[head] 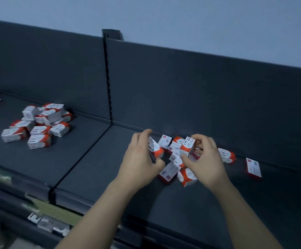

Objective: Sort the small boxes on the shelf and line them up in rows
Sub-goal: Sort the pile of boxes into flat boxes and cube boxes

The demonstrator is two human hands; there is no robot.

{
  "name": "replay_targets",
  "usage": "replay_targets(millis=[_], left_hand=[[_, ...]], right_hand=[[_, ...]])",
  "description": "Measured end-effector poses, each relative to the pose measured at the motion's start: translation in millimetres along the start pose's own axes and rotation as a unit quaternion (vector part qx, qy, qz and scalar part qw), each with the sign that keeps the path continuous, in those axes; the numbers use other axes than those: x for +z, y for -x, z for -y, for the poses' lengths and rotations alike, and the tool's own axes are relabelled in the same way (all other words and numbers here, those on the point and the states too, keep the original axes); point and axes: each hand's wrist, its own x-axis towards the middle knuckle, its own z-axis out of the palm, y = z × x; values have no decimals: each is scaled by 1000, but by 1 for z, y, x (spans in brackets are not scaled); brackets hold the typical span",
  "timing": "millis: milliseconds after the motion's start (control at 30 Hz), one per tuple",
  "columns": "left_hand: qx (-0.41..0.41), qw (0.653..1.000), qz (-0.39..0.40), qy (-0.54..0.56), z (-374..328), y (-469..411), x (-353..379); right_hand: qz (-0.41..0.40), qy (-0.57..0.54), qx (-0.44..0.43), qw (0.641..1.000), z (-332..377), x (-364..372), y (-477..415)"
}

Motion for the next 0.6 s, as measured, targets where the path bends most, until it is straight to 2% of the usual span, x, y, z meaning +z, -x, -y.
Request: replay_targets(millis=[200,600], left_hand=[[-47,997,-61,-26,50,18,-75],[-131,981,-92,-113,175,56,-246]], right_hand=[[37,-31,-44,998,63,70,-1],[115,-64,-69,989,193,236,13]])
